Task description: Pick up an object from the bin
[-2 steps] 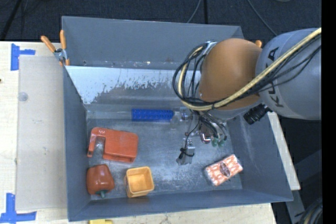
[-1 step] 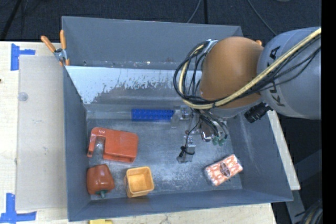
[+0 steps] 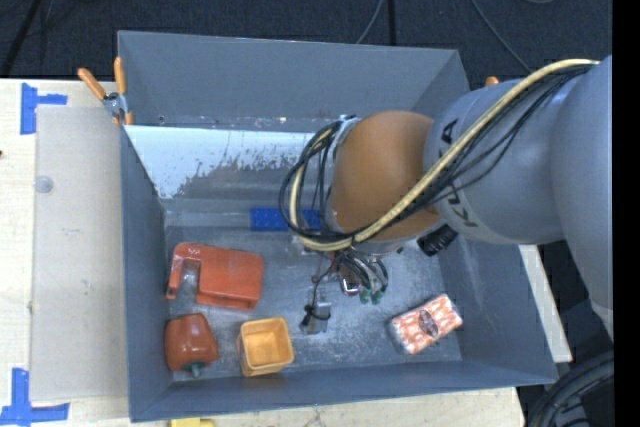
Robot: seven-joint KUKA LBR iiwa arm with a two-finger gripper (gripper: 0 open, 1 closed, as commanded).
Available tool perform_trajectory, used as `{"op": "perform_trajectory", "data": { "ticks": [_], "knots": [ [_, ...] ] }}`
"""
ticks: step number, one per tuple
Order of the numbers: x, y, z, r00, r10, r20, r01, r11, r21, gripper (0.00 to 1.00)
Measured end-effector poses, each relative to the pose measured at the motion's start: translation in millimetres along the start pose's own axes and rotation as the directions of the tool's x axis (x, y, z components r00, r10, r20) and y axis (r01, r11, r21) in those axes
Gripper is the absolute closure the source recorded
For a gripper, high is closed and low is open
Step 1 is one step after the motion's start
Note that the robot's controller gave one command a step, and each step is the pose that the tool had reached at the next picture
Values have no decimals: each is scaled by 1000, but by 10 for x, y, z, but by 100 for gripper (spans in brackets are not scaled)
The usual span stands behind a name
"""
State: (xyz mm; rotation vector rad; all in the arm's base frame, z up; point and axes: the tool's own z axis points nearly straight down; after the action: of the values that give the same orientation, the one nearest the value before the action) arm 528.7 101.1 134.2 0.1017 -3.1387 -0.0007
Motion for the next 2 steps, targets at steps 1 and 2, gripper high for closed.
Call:
{"op": "perform_trajectory", "data": {
  "ticks": [1, 2],
  "knots": [
    [458, 378, -4, 983, -183, -11, 184, 983, 0, 0],
    [422, 501, 51, 985, -173, -3, 173, 985, -1, 0]
  ]
}}
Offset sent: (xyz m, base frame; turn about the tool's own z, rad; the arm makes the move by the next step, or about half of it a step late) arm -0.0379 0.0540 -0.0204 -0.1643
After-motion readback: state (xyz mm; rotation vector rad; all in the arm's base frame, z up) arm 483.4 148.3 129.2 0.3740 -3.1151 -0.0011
